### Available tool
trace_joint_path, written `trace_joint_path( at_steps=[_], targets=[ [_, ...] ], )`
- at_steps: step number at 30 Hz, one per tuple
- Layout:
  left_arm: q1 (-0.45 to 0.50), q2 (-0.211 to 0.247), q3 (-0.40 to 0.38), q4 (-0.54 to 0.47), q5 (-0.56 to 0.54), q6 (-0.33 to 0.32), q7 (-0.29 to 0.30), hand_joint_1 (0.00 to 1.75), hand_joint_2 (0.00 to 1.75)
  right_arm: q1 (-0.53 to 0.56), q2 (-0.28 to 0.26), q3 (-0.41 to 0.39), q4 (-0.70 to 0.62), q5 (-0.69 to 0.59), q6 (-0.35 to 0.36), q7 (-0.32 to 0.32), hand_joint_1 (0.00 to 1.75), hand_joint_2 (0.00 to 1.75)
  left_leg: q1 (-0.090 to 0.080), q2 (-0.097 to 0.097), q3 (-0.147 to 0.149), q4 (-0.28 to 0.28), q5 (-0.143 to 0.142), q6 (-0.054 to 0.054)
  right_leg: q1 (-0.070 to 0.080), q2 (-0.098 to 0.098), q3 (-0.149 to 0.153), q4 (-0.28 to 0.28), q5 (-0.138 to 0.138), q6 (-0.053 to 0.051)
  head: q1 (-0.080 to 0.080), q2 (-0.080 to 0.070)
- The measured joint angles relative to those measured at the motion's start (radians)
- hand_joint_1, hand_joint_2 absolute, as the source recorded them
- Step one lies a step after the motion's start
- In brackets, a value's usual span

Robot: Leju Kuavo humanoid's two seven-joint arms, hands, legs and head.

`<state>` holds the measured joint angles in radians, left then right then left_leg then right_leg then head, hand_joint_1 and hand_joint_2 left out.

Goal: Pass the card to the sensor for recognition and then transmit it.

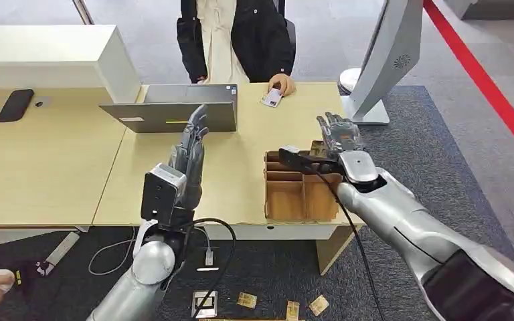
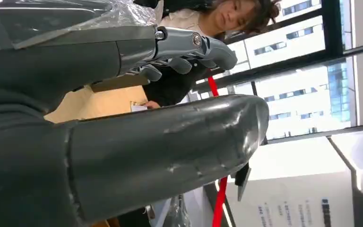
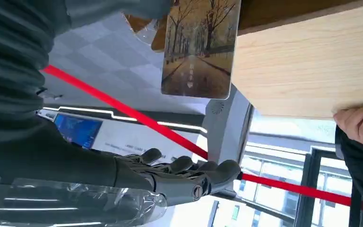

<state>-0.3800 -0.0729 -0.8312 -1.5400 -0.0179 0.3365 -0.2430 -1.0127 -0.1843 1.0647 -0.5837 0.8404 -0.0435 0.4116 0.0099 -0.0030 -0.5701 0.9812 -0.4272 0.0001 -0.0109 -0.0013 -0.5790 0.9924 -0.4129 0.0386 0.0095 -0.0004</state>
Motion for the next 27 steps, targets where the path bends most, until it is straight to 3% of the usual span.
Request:
trace_joint_path(
  at_steps=[27],
  targets=[
    [-0.004, 0.0, -0.002, 0.002, 0.017, 0.0, 0.0, 0.0, 0.0, 0.002, -0.01, 0.0, -0.008, -0.01, 0.0, -0.006, 1.75, 1.75, 0.0, 0.0, 0.0, 0.0, 0.0, 0.0, 0.0, 0.0, 0.0, 0.0, 0.0, 0.0, 0.0, 0.0]
  ],
)
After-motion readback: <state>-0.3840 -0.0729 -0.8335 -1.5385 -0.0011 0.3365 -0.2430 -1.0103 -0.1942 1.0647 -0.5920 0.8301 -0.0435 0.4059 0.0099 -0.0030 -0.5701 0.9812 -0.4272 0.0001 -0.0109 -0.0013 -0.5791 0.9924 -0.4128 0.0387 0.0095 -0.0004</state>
